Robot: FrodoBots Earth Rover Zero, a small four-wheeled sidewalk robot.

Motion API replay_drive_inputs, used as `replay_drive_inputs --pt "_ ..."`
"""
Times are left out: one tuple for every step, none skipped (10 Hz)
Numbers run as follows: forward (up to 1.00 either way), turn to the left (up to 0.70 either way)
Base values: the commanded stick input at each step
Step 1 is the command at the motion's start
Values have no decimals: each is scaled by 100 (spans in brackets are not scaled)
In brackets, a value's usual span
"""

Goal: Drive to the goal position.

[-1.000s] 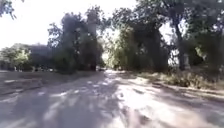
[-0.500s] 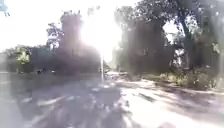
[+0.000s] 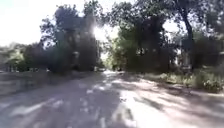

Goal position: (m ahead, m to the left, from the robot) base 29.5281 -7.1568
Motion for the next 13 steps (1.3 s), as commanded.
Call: replay_drive_inputs --pt "100 0" --pt "100 0" --pt "100 0" --pt "100 17" --pt "100 40" --pt "100 40" --pt "100 40" --pt "100 40" --pt "100 21" --pt "100 0" --pt "100 0" --pt "100 0" --pt "100 0"
